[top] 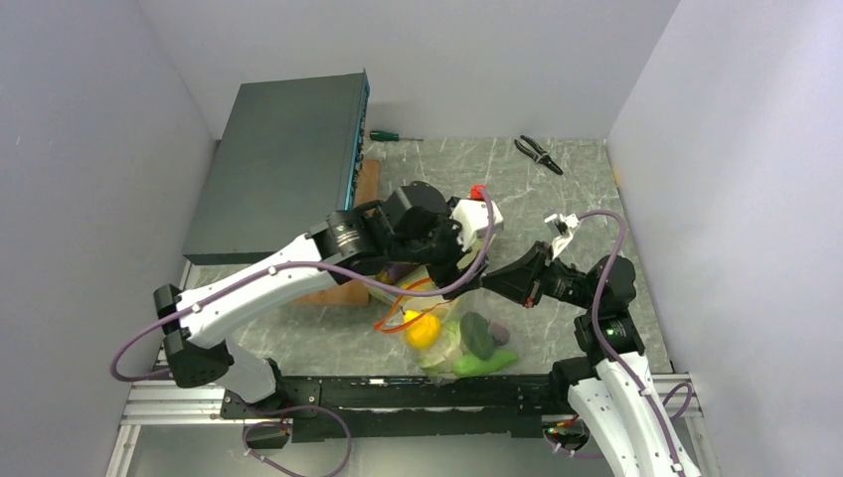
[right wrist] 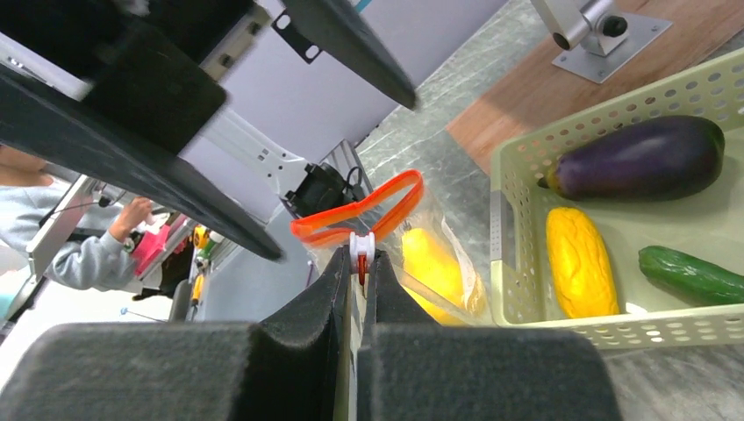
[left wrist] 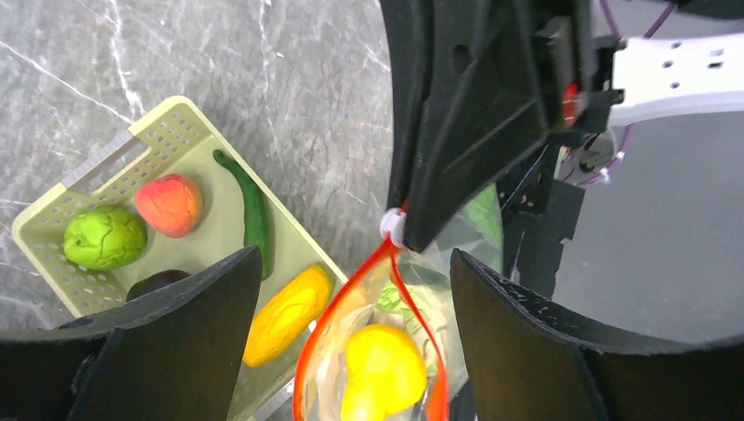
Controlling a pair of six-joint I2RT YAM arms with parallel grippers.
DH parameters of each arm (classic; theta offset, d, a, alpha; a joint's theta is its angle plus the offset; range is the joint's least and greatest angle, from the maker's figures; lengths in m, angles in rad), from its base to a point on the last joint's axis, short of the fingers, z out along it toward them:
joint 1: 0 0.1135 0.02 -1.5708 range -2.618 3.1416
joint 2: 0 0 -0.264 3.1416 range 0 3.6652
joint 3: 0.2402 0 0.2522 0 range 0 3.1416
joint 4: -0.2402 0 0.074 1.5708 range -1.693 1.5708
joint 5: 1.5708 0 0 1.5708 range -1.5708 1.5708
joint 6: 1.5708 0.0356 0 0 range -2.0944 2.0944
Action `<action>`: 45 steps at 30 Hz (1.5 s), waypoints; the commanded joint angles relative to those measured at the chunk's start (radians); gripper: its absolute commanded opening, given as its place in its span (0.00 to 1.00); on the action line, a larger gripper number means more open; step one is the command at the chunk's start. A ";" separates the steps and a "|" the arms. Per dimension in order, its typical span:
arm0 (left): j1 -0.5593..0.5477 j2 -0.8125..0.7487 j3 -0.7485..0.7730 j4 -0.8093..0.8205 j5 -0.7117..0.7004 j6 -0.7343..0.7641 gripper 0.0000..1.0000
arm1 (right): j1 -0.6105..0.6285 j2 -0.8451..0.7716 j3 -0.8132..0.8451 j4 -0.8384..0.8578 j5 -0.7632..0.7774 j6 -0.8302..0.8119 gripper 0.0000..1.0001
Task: Place the food in the zip-top bag and seal the zipper
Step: Zip the zipper food storage bag at the center of the board.
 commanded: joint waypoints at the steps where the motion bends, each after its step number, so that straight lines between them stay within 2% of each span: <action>1: 0.017 0.051 0.002 0.004 0.045 0.063 0.84 | 0.001 -0.010 0.067 0.061 -0.035 0.019 0.00; 6: 0.063 -0.002 -0.116 0.077 0.241 0.105 0.83 | 0.005 -0.012 0.056 0.125 -0.066 0.064 0.00; 9: 0.101 -0.039 -0.190 0.125 0.354 0.098 0.74 | 0.008 -0.014 0.064 0.128 -0.076 0.071 0.00; 10: 0.111 -0.045 -0.199 0.122 0.379 0.092 0.68 | 0.009 -0.014 0.070 0.115 -0.073 0.064 0.00; 11: 0.118 -0.049 -0.203 0.112 0.393 0.087 0.57 | 0.009 -0.014 0.078 0.099 -0.071 0.053 0.00; 13: 0.125 -0.062 -0.227 0.112 0.401 0.078 0.41 | 0.010 -0.010 0.089 0.089 -0.073 0.049 0.00; 17: 0.128 -0.087 -0.267 0.145 0.435 0.050 0.14 | 0.011 0.003 0.084 0.125 -0.081 0.079 0.00; 18: 0.128 -0.095 -0.276 0.155 0.438 0.041 0.08 | 0.012 0.003 0.081 0.118 -0.074 0.074 0.05; 21: 0.128 -0.121 -0.305 0.190 0.444 0.013 0.00 | 0.013 -0.004 0.070 0.094 -0.047 0.053 0.24; 24: 0.128 -0.144 -0.330 0.222 0.451 0.005 0.00 | 0.013 -0.010 0.054 0.092 -0.027 0.050 0.31; 31: 0.128 -0.164 -0.351 0.243 0.434 -0.050 0.00 | 0.019 -0.011 -0.039 0.222 -0.042 0.130 0.37; 38: 0.128 -0.138 -0.328 0.241 0.432 -0.072 0.00 | 0.055 -0.019 -0.077 0.243 -0.034 0.130 0.38; 42: 0.128 -0.126 -0.321 0.249 0.445 -0.092 0.00 | 0.079 -0.009 -0.110 0.328 -0.022 0.181 0.30; 44: 0.128 -0.120 -0.315 0.241 0.438 -0.104 0.00 | 0.095 0.003 -0.118 0.358 -0.015 0.195 0.18; 45: 0.128 -0.119 -0.312 0.240 0.431 -0.116 0.00 | 0.101 0.008 -0.118 0.360 -0.012 0.192 0.05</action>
